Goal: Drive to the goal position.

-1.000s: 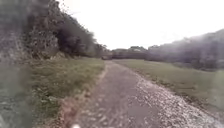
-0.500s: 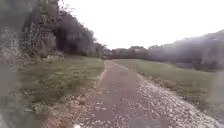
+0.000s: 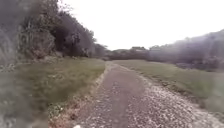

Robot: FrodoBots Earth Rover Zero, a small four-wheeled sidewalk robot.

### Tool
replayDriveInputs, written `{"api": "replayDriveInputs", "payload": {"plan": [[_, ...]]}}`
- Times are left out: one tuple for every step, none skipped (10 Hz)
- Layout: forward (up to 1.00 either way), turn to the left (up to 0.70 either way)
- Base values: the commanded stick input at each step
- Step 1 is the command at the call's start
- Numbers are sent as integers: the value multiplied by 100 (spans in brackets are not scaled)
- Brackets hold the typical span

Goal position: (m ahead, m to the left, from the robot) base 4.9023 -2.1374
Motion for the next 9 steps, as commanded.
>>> {"api": "replayDriveInputs", "payload": {"plan": [[70,0],[70,-1],[70,-3],[70,-5],[70,-6],[70,-8],[70,-9],[70,-11],[70,-13]]}}
